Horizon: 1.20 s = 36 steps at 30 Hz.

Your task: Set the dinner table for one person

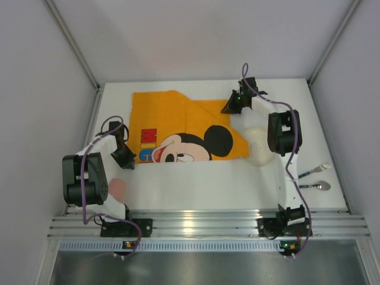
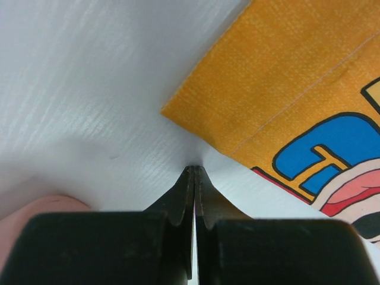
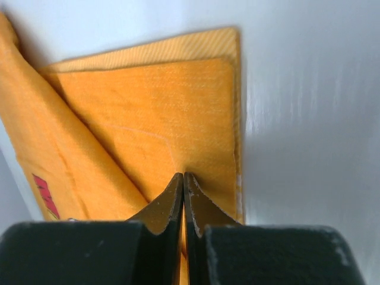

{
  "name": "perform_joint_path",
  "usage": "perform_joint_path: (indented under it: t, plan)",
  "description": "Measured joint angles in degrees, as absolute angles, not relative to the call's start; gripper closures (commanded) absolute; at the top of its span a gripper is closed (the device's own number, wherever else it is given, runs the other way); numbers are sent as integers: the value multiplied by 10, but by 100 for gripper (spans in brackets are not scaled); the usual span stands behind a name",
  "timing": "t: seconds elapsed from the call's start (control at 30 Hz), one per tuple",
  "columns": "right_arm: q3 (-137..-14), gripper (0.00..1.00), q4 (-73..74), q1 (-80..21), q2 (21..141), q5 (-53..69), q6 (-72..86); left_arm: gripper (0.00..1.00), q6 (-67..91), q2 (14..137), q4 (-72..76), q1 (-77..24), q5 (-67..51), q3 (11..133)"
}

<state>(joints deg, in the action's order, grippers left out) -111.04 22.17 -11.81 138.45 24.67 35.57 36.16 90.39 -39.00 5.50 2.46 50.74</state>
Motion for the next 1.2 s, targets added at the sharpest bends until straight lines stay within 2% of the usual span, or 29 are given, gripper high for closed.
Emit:
perform_joint_path:
  t: [0.23, 0.67, 0.8, 0.9, 0.93, 1.0, 1.03, 1.13, 1.2]
  plan:
    - [-1172, 100, 253, -97, 1424, 248, 357, 100, 373, 901, -409, 55, 70, 507]
    - [-1263, 100, 359, -24, 1448, 158, 326, 100, 375, 891, -444, 56, 110, 505]
    - [-1340, 95, 365, 9, 1492, 166, 324, 100, 376, 885, -449, 56, 110, 505]
    - [-1362, 73, 322, 26, 1518, 216, 347, 100, 376, 869, -453, 55, 109, 505]
    - [-1362, 56, 303, 28, 1522, 238, 355, 100, 376, 862, -454, 55, 109, 505]
    - [-1362, 37, 268, 27, 1526, 283, 378, 100, 376, 849, -457, 54, 109, 506]
    - [-1362, 21, 252, 24, 1526, 308, 385, 100, 376, 843, -459, 54, 107, 508]
    - [-1332, 0, 215, 8, 1509, 352, 393, 100, 378, 823, -461, 48, 94, 518]
    - [-1273, 0, 206, -3, 1471, 363, 387, 100, 378, 805, -456, 40, 78, 531]
